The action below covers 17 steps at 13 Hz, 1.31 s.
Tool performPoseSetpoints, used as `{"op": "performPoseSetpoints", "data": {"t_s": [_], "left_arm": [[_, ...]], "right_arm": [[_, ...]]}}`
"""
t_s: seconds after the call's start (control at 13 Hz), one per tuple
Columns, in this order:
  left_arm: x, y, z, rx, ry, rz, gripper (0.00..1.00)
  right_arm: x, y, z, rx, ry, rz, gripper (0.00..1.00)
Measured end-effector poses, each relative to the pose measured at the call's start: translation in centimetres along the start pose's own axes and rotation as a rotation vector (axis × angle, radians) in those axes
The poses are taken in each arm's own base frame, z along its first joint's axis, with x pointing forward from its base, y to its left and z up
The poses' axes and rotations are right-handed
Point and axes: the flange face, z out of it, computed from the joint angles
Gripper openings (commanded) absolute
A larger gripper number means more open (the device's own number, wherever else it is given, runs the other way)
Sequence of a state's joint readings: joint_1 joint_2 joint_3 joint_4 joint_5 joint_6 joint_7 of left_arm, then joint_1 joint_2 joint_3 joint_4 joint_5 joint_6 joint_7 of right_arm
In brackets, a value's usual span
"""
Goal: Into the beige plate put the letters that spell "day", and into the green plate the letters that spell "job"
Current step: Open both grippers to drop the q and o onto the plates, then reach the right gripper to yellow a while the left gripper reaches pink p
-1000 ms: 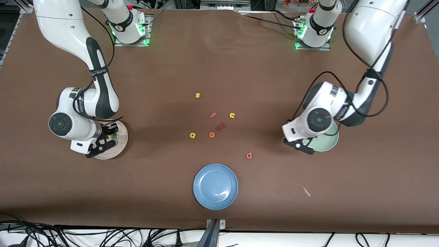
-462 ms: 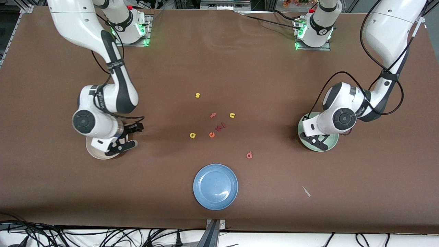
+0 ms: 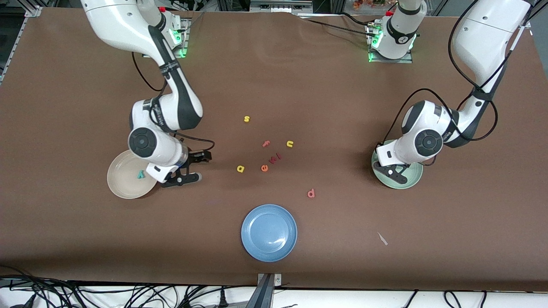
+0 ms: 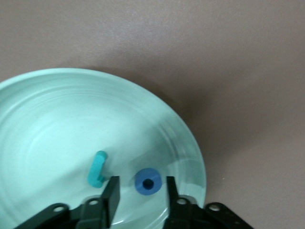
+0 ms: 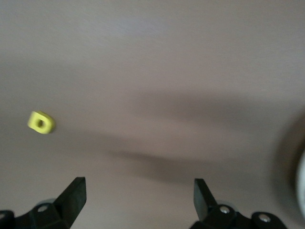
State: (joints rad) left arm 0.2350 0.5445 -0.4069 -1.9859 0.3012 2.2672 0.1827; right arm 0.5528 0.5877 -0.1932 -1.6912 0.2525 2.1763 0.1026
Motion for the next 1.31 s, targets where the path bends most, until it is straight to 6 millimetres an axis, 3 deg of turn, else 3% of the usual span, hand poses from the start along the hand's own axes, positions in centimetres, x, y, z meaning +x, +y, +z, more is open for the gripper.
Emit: {"op": "performPoseSetpoints", "data": {"t_s": [0.23, 0.38, 0.62, 0.92, 1.31], "left_arm": [[-0.6, -1.7, -1.1, 0.008, 0.016, 0.025, 1.0], [-0.3, -1.2, -2.9, 0.024, 0.041, 0.041, 1.0], [1.2, 1.6, -6.1, 0.043, 0.092, 0.067, 1.0], [3.7, 5.6, -9.0, 0.041, 0.136, -0.044, 1.0], [8.6, 15.1, -12.7, 0.024, 0.159, -0.275, 1.0]], "right_arm": [[-0.2, -3.8, 1.2, 0.007, 0.043, 0.173, 1.0], [-0.2, -6.2, 2.6, 0.007, 0.048, 0.269, 1.0], [0.4, -9.2, 3.9, 0.009, 0.063, 0.355, 1.0], [1.0, -10.4, 5.2, 0.008, 0.065, 0.356, 1.0], [0.7, -12.4, 6.8, 0.016, 0.05, 0.338, 1.0]]}}
